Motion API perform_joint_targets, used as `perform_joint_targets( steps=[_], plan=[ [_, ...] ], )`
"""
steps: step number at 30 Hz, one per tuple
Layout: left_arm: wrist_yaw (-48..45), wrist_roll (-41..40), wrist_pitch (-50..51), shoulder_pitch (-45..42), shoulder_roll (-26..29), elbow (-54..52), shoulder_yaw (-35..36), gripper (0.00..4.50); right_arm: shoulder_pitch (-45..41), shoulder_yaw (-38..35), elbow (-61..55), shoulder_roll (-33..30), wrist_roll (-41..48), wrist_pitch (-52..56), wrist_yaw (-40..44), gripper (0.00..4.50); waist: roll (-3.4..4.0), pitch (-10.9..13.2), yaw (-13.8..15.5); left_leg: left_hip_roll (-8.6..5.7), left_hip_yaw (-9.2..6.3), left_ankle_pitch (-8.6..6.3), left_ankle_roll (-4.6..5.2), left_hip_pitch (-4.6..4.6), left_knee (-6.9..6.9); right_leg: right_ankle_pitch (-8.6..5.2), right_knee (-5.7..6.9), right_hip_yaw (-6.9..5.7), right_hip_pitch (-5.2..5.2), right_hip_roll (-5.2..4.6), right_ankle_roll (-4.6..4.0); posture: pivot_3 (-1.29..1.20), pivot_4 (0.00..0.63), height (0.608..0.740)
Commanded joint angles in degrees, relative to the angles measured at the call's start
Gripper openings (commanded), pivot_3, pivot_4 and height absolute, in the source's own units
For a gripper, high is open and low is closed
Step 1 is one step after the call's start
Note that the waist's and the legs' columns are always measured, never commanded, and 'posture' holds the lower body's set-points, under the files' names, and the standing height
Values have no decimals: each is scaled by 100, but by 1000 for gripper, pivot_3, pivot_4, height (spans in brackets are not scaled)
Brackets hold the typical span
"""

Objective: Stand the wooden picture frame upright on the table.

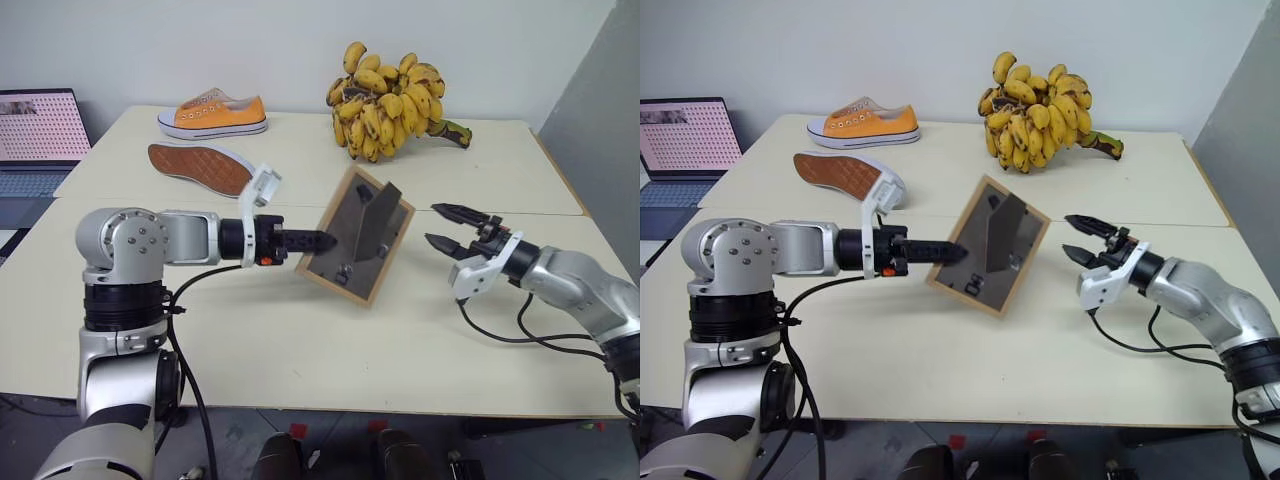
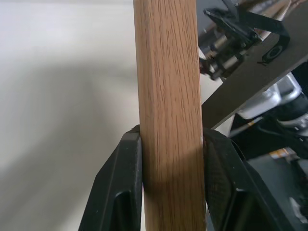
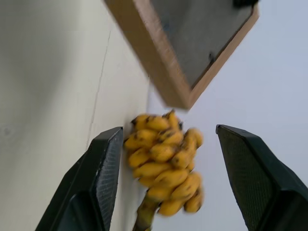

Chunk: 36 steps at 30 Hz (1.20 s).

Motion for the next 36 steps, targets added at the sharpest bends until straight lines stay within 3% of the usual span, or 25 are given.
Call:
perform_joint_targets(
  steps=[1, 11, 18, 27, 36],
  plan=[
    [254, -325, 136, -179, -57, -173, 493, 1300, -439, 51, 354, 162, -764, -93, -1249, 3212, 0, 0, 2, -1, 0, 3, -3, 1, 0, 0, 4, 0, 0, 0, 0, 0, 150, 740],
    [641, -468, 136, -389, -157, 1, 647, 1300, -837, 372, 839, 571, -1384, 79, -2529, 3212, -1, 0, 7, -4, -6, 14, -10, 5, 1, 1, 21, -4, 6, -3, -1, 0, 150, 740],
    [952, -1148, 136, -550, 51, 310, 621, 1300, -840, 749, 1275, 590, -1730, 134, -3168, 3212, 0, 0, 5, -5, -7, 16, -10, 7, 1, 1, 28, -5, 5, -4, -1, 0, 150, 740],
    [1688, -2306, 136, -217, 295, 423, 382, 1300, -1294, 914, 1724, 440, -1768, 122, -3680, 3212, -1, 0, 3, -9, -7, 17, -4, 14, 3, 1, 50, -3, 5, -7, -1, 0, 150, 740],
    [2134, -2709, 136, -304, 279, 524, 373, 1300, -1243, 1055, 1278, 643, -1733, 102, -3763, 3212, -1, 0, 5, -12, -8, 19, -4, 15, 3, 1, 57, -2, 4, -7, -1, 0, 150, 740]
  ],
)
